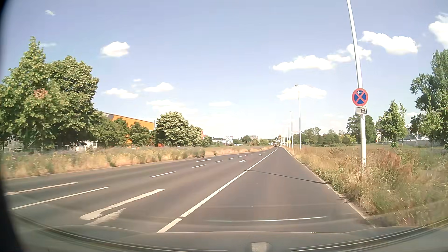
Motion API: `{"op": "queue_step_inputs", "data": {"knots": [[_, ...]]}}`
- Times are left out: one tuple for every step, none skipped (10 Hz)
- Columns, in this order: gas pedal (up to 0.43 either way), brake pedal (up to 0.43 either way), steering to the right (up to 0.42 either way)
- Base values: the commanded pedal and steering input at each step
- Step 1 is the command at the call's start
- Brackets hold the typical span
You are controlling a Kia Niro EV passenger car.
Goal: Follow the waypoints while adhering to traffic rules and regulations
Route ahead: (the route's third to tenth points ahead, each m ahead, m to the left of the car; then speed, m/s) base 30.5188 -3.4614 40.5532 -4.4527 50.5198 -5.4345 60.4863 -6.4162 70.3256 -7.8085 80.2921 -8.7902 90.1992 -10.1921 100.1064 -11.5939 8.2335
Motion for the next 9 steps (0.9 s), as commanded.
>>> {"op": "queue_step_inputs", "data": {"knots": [[0.280, 0.030, 0.148], [0.280, 0.030, 0.133], [0.287, 0.030, 0.112], [0.287, 0.030, 0.095], [0.287, 0.030, 0.071], [0.287, 0.030, 0.047], [0.287, 0.030, 0.032], [0.287, 0.030, 0.015], [0.287, 0.030, 0.004]]}}
